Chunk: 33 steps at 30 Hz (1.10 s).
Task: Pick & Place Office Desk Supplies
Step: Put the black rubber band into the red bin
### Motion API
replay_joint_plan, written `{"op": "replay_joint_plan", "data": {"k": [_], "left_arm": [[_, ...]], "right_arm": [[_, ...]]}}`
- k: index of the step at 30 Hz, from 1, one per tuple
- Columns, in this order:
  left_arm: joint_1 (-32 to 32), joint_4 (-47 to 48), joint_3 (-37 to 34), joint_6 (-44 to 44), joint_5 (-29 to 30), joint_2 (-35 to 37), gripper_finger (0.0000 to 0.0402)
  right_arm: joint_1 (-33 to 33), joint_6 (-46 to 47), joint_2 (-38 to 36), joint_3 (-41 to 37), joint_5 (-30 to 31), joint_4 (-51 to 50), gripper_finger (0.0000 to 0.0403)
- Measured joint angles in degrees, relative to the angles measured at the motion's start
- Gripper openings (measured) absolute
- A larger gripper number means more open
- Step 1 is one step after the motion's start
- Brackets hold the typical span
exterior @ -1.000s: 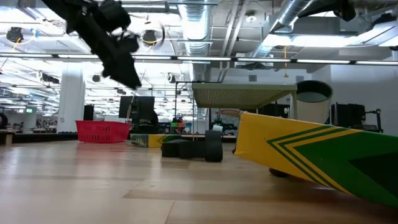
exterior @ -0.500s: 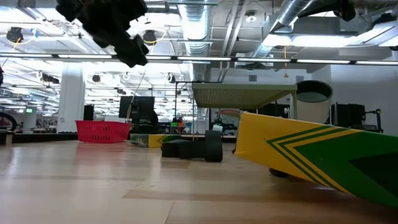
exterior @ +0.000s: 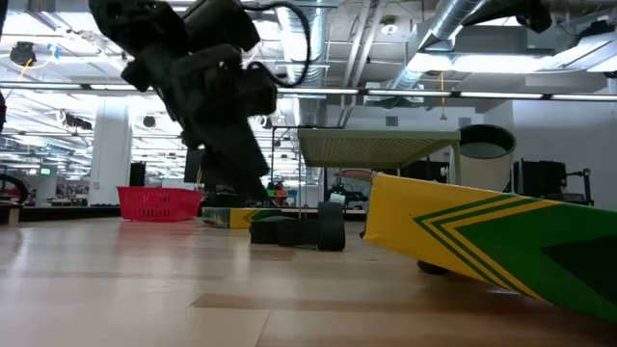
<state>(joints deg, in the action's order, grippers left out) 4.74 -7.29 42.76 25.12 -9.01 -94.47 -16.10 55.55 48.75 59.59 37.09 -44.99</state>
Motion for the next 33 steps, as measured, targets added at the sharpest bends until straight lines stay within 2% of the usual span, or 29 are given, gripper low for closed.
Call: {"op": "replay_joint_plan", "data": {"k": [6, 17, 33], "left_arm": [[0.0, -2.1, 0.0, 4.9, 1.1, -3.1, 0.0216], [-0.3, -3.1, 0.0, 7.0, 2.0, -4.1, 0.0203], [0.1, -5.1, 0.0, 10.3, 2.7, -6.5, 0.0150]], "right_arm": [[0.0, 0.0, 0.0, 0.0, -0.2, -0.6, 0.0202], [0.0, -0.2, 0.0, 0.0, -0.2, -1.3, 0.0202], [0.0, 0.0, 0.0, 0.0, -0.2, -1.3, 0.0202]]}}
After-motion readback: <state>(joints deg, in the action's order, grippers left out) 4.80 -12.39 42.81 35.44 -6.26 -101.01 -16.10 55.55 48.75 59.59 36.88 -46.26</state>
